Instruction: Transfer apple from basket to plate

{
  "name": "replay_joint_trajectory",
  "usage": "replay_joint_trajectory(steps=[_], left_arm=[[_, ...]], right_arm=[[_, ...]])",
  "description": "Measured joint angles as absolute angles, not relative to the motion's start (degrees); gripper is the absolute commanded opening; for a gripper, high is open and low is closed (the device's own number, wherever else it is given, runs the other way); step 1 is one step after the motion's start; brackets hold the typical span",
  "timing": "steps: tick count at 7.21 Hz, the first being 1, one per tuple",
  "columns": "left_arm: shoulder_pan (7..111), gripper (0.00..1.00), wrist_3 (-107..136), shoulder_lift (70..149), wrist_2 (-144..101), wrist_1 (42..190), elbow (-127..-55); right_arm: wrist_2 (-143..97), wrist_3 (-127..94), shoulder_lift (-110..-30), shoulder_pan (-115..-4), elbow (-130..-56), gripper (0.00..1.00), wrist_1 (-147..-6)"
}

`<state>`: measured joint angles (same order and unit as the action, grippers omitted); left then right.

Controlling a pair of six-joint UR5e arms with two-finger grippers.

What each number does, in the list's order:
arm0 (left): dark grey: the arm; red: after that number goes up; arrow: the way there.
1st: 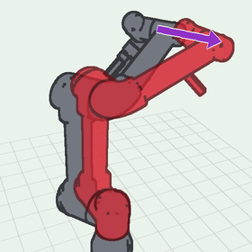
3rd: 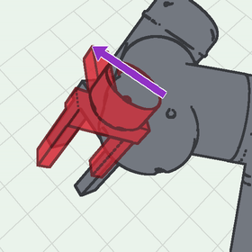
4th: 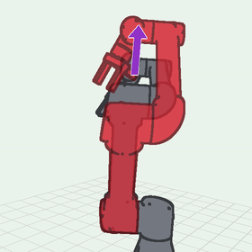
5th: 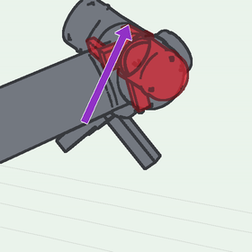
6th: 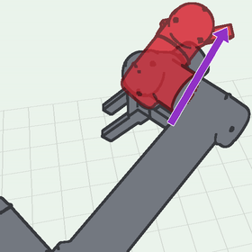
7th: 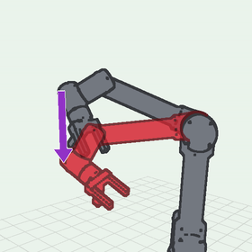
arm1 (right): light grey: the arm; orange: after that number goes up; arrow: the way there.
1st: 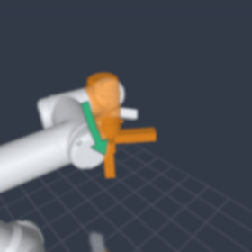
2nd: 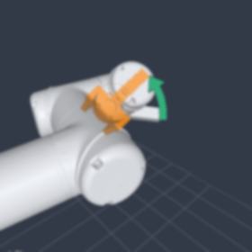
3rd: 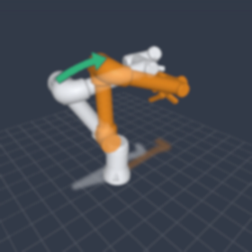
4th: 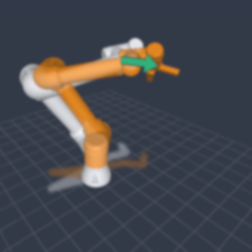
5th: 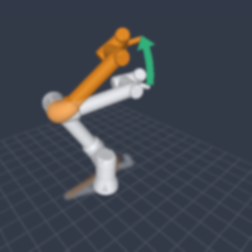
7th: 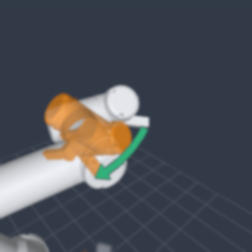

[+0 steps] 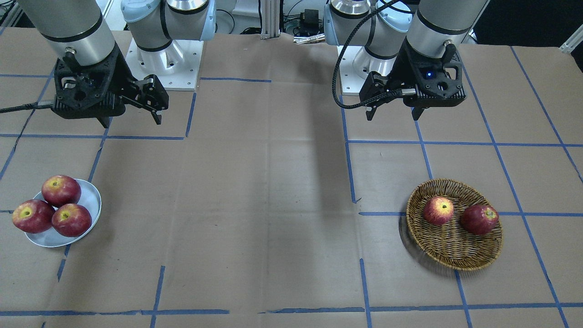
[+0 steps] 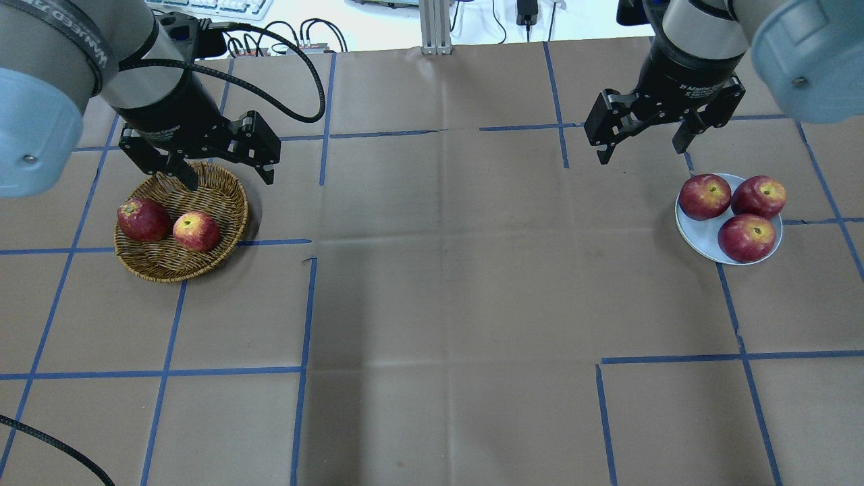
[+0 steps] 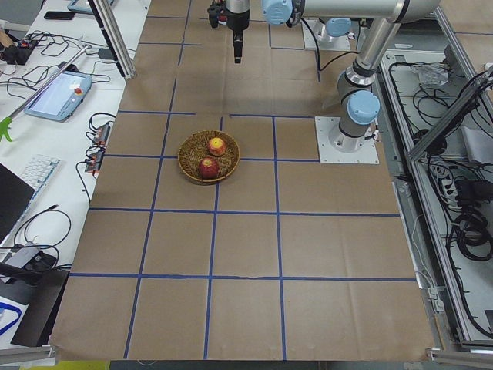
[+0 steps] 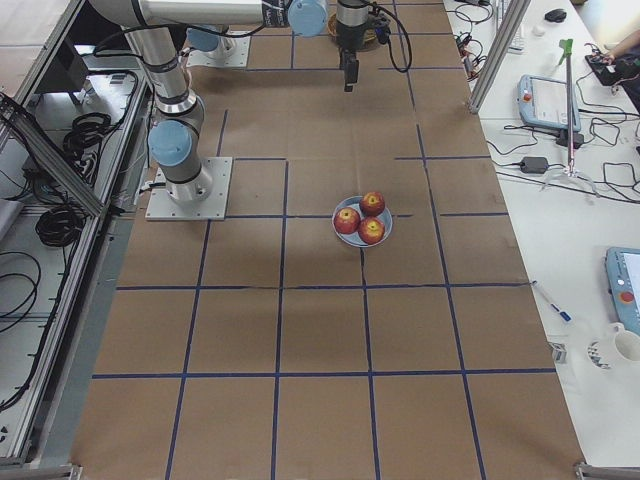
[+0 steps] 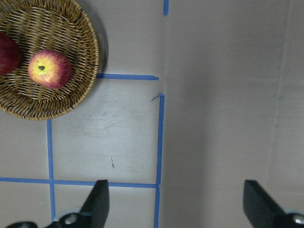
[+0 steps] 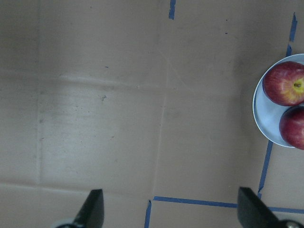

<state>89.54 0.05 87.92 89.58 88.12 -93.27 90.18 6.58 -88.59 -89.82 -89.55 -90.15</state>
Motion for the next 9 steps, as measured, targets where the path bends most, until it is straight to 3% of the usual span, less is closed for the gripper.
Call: replay_joint_trajectory(steps=[9], left_arm=[[76.2,0.99,-27.9,102.0,94.3,66.5,-101.7]], right_arm=[[90.2,6.5,-88.6,-89.9,-89.6,1.0,-90.1]])
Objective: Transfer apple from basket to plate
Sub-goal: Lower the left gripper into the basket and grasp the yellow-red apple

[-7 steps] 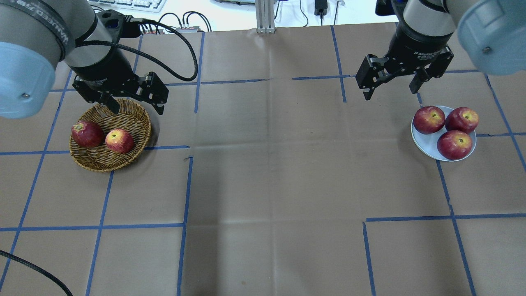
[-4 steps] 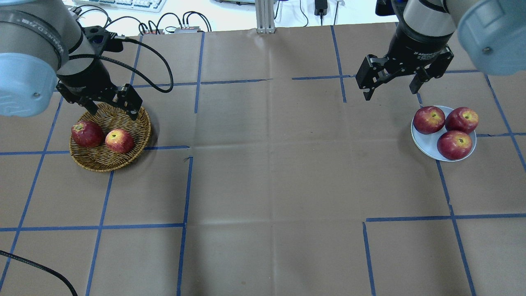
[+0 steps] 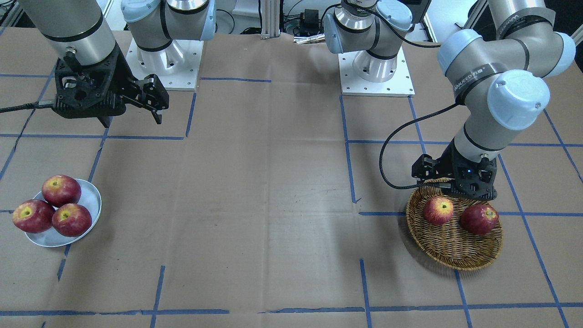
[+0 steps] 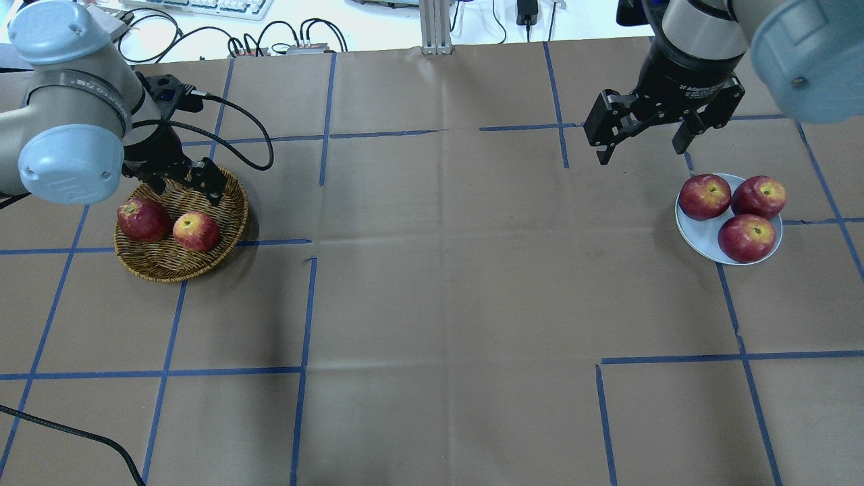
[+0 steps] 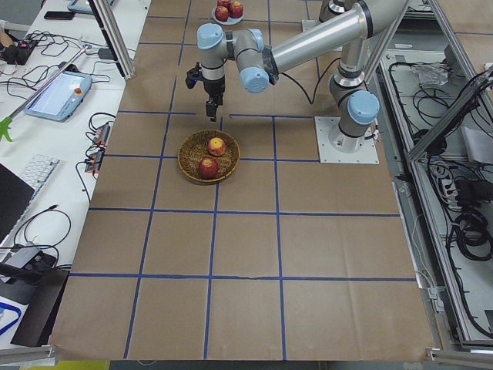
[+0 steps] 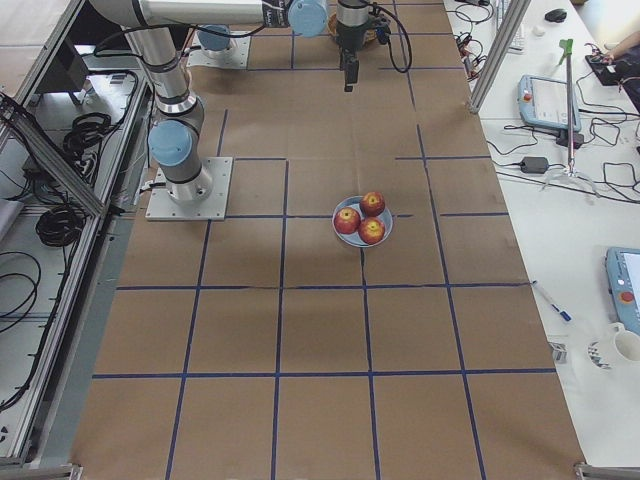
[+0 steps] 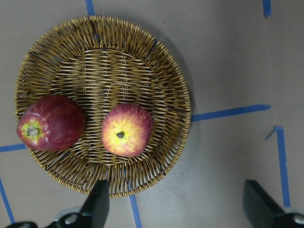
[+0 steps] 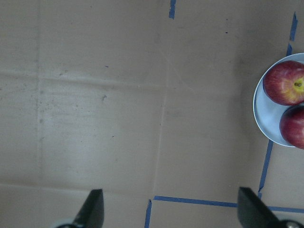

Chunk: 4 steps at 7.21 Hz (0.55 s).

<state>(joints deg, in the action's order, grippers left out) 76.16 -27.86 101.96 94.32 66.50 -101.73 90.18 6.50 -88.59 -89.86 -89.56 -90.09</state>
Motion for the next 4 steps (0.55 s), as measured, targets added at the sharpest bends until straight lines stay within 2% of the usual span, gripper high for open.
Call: replay_joint_trajectory(steps=[4], left_arm=[[72.0,0.99,-33.4,110.5,92.0,59.0,-102.0]], right_arm=[[90.2,6.5,-88.6,-89.8,-89.6,1.0,-90.1]])
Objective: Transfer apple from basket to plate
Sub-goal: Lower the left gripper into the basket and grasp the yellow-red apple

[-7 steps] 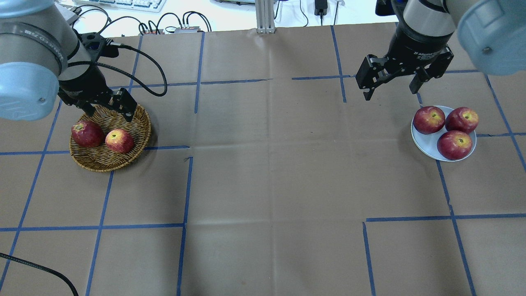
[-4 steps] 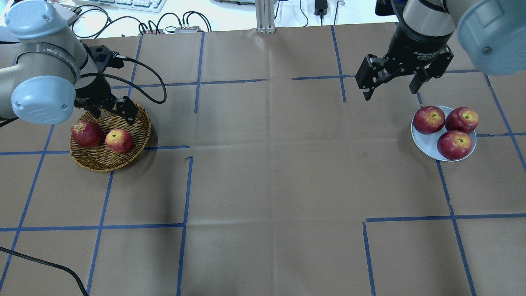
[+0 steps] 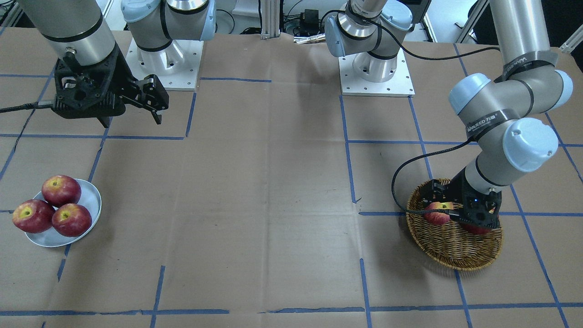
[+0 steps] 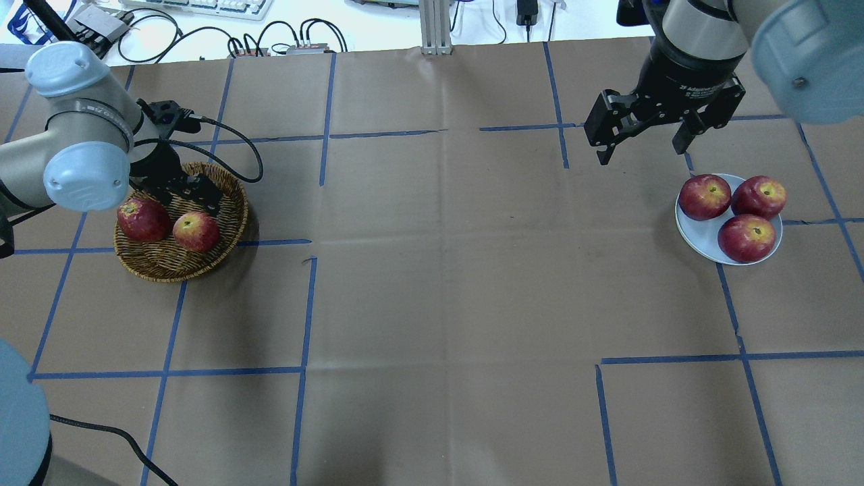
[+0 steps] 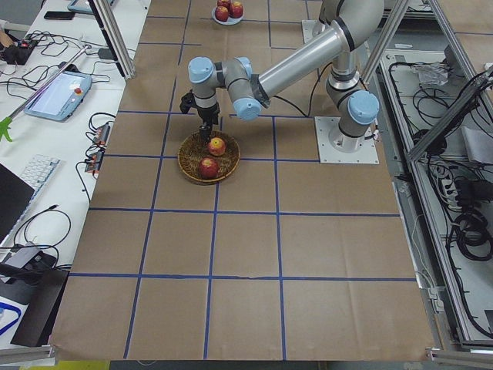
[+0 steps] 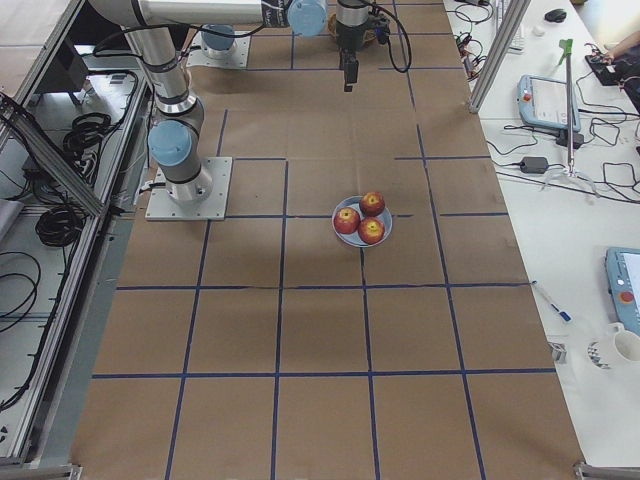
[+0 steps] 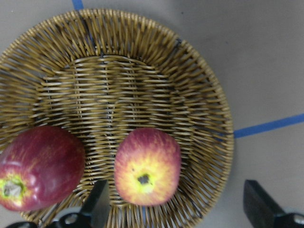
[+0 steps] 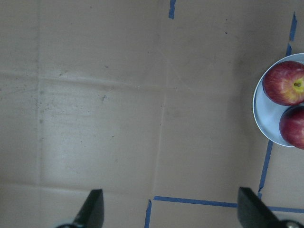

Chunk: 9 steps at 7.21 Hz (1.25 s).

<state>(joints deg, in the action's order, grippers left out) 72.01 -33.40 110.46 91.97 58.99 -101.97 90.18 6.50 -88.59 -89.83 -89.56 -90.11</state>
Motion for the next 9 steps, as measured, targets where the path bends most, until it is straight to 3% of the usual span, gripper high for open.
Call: replay_joint_trajectory(steps=[5,7,9], left_arm=[[70.4,0.98,-36.1,112.9,92.3,52.5,-106.1],[70.4,0.9,-35.7,113.5,92.3,51.8,-106.3],[70.4,0.75,-36.0,114.2,92.2,51.2,-106.5]], right_arm=[[90.2,6.6,-88.6,-89.8,-89.6,1.0,-90.1],[90.2,6.6,-88.6,-89.8,-89.6,1.0,-90.1],[90.2,6.6,-88.6,-89.8,-89.6,1.0,-90.1]])
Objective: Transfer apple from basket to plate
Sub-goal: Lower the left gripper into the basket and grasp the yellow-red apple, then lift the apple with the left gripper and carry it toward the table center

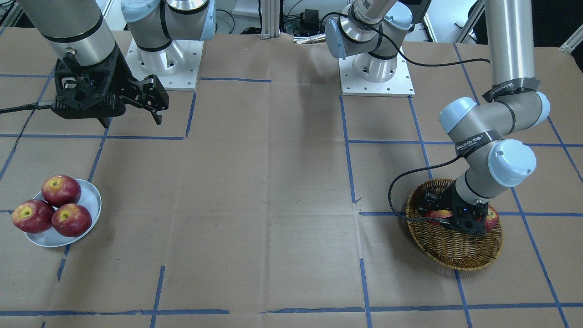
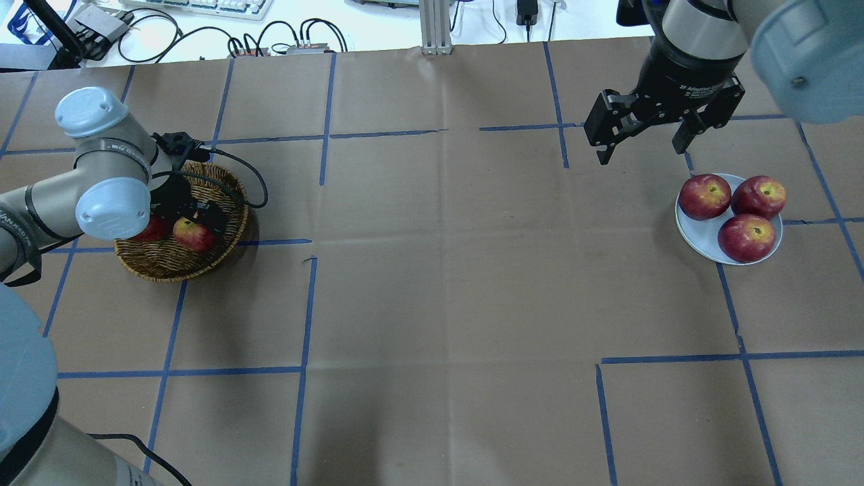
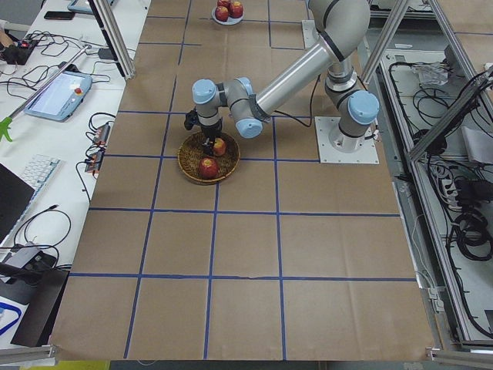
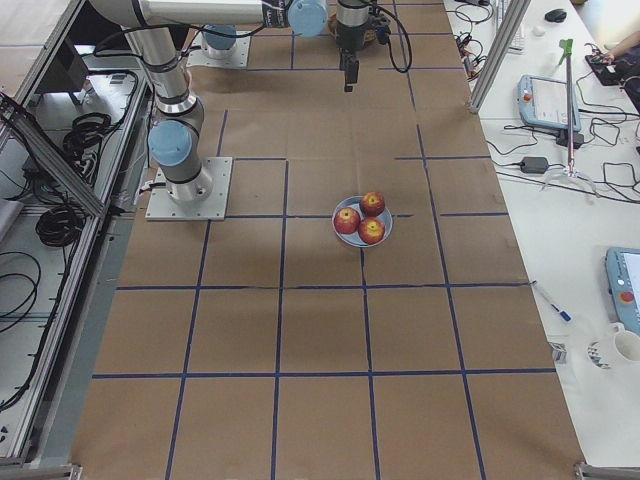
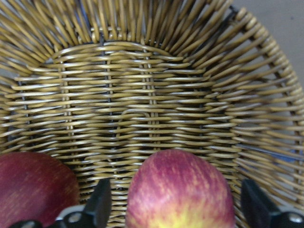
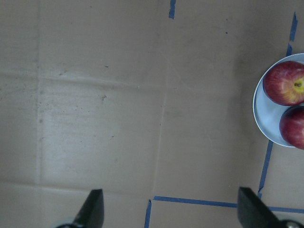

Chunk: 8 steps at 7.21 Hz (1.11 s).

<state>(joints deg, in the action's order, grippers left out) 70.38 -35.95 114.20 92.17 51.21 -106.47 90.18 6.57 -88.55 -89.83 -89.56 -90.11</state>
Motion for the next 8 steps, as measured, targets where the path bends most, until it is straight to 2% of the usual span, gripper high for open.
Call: replay_joint_trajectory(steps=[2,5,8], left_arm=[[70.5,0.57,-36.0,114.9,92.3,50.6,-106.5],[70.8,0.56,-35.5,113.3,92.8,51.2,-106.2],[74.2,0.56,-30.0,106.0,92.7,54.8,-105.3]], right_arm=[[90.2,6.6,-88.6,-89.8,-89.6,1.0,-90.1],[90.2,6.6,-88.5,-89.8,-89.6,1.0,-90.2],[90.2,6.6,-88.5,-89.8,-89.6,1.0,-90.2]])
